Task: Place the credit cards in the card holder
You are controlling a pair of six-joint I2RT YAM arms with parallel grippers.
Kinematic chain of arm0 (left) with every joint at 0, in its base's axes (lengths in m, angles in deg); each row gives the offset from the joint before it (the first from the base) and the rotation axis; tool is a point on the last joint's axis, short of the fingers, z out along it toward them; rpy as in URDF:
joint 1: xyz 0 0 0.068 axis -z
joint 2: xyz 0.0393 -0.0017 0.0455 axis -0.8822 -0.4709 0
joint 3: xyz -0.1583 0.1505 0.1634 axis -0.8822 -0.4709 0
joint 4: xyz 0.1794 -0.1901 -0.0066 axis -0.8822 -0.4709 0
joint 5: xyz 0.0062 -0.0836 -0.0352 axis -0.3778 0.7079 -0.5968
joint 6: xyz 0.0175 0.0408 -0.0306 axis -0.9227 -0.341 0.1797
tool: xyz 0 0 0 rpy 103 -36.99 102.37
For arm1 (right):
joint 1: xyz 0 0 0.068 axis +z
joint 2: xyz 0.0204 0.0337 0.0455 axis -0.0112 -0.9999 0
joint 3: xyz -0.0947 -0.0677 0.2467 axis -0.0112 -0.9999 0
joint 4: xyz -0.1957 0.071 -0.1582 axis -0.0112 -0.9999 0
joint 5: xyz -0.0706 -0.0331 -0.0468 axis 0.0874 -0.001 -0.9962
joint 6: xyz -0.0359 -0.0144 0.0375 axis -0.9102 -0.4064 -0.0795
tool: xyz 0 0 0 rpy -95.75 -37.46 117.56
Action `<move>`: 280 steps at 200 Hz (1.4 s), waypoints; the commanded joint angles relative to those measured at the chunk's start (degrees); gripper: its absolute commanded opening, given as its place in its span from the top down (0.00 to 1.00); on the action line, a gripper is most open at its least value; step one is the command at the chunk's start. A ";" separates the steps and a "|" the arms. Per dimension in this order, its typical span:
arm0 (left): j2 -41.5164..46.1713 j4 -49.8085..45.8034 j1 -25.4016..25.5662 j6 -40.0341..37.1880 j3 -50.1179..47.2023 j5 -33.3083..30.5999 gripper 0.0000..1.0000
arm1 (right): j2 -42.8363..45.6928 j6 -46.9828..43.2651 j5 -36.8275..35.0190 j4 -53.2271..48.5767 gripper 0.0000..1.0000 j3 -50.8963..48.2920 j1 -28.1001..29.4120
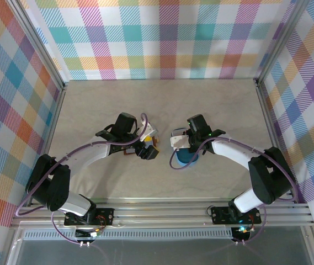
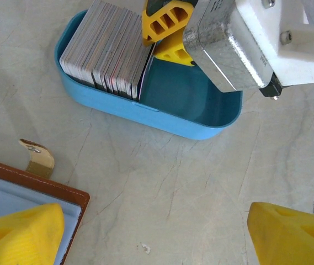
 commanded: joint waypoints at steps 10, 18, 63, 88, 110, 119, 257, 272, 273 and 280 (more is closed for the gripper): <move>-0.60 -0.43 0.53 0.05 1.74 0.42 0.14 | 1.84 0.67 0.07 -0.42 0.87 -0.41 0.44; -0.55 -0.38 0.52 0.05 1.78 0.42 0.14 | 1.99 0.49 0.21 -0.88 0.89 -0.42 0.51; -0.37 -0.25 0.53 0.23 1.74 0.54 0.14 | 2.77 -0.21 -0.40 -4.28 0.96 -0.29 0.67; -0.19 -0.06 0.53 0.22 1.65 0.58 0.14 | 3.83 -0.32 1.44 -6.79 0.97 -0.29 0.78; 0.07 -0.03 0.53 0.31 1.54 0.77 0.14 | 5.12 0.42 2.89 -9.17 1.00 -0.07 1.12; 0.29 0.09 0.53 0.31 1.45 0.78 0.14 | 6.05 1.13 3.02 -9.90 1.00 0.03 1.39; 19.03 26.82 0.35 34.74 -4.96 -2.99 0.14 | 19.28 83.98 25.17 0.25 1.00 11.35 1.25; 19.48 27.23 0.35 40.56 -5.09 -4.32 0.15 | 16.03 88.50 27.31 -4.19 1.00 15.78 1.08; 19.53 27.29 0.35 40.92 -5.17 -4.37 0.15 | 15.83 88.70 27.56 -4.62 1.00 16.03 1.11; 19.58 27.64 0.35 43.25 -5.58 -4.74 0.16 | 14.33 90.42 29.12 -6.64 1.00 17.96 0.92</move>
